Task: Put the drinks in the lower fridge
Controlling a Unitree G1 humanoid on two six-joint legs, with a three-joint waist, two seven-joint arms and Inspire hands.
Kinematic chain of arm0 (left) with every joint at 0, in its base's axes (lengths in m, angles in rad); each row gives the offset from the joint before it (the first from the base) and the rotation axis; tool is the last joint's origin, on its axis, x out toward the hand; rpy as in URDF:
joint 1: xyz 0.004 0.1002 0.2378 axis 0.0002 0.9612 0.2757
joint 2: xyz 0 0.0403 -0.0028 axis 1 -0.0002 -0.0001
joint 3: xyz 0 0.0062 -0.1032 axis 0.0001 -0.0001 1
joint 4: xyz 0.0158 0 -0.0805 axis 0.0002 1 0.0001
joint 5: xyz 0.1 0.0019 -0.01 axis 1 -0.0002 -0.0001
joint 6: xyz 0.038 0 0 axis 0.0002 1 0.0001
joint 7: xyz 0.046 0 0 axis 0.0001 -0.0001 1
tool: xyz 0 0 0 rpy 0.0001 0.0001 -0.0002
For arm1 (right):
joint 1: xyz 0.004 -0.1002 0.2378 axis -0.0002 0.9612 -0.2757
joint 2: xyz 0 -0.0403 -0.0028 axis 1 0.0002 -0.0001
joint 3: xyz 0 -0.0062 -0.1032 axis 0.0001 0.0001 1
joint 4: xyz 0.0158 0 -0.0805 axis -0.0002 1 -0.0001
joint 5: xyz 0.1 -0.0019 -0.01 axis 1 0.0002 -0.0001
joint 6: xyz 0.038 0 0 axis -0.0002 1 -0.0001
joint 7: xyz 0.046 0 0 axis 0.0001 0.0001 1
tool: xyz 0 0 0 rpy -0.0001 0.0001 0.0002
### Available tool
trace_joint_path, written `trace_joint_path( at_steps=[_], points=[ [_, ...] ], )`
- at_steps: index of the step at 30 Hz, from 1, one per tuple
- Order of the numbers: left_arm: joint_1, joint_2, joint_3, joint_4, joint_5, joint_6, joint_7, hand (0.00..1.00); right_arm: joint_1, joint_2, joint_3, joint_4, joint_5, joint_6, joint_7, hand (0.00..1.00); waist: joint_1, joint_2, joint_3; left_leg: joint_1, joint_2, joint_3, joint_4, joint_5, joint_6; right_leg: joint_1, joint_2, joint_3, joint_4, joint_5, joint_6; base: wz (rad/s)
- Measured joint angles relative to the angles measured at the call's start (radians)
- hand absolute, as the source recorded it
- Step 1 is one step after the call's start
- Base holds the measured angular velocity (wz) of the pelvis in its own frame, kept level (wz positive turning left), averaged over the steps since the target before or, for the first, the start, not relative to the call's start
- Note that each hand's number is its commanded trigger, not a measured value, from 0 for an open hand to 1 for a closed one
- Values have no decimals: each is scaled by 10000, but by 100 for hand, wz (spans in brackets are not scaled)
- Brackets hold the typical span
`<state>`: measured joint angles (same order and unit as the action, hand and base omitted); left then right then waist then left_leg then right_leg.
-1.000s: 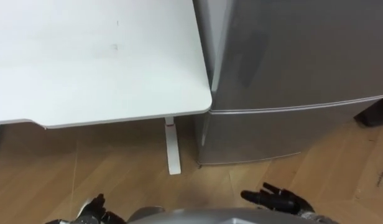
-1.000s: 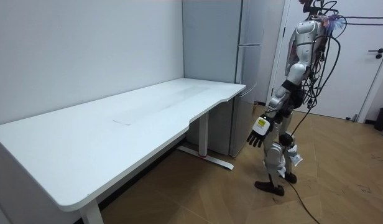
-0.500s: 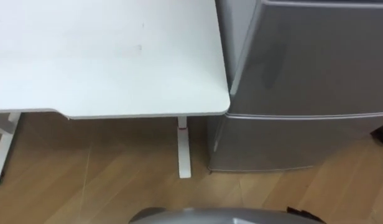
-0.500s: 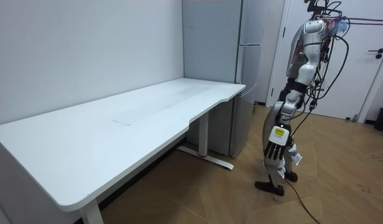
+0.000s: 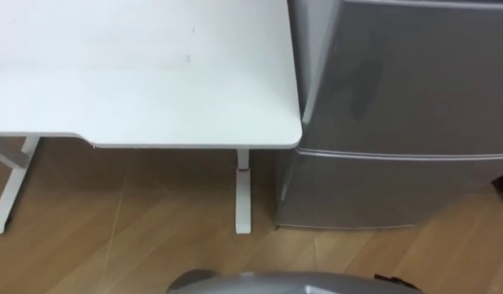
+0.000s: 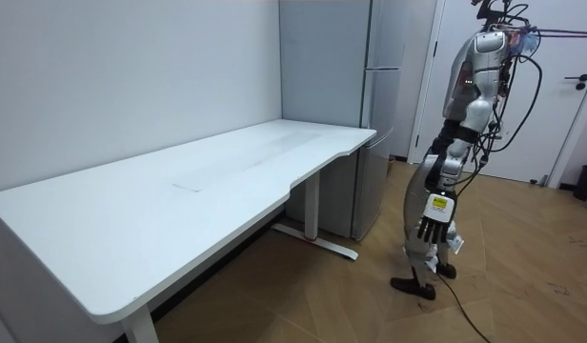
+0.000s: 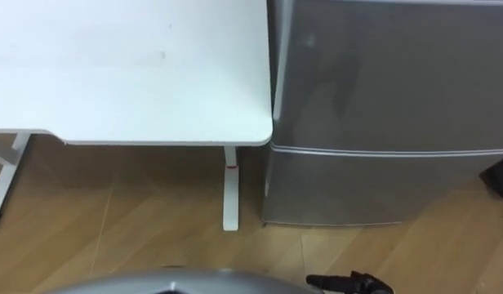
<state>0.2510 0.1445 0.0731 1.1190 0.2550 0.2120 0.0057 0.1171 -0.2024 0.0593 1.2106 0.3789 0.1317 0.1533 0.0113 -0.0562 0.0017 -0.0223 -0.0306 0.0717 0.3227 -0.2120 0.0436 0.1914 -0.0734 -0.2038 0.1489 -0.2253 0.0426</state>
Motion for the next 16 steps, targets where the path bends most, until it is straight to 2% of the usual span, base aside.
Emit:
trace_joint_path(
  at_steps=[4, 10, 16],
  points=[
    [-62, 17, -6, -2, 26, 25, -22, 0, -8, 0, 32, -2, -18, 2, 22, 0, -8, -17, 5, -20, 1, -21, 8, -2, -5, -5, 8, -1, -2, 0, 0, 1],
    [-500, 119, 20, -6, 273, 78, -177, 0, -82, -1, 58, 7, -391, 14, 110, 0, -8, -24, 11, -146, 20, -65, 85, -47, -50, -21, 62, -25, -121, 1, -15, 1],
    [-685, 126, 20, -5, 882, 226, -221, 0, -99, -3, -71, 197, -394, 20, 104, 0, -25, 57, 10, -176, 104, 9, 223, -236, -73, -23, 113, 60, -14, 23, -41, -4]
  ],
)
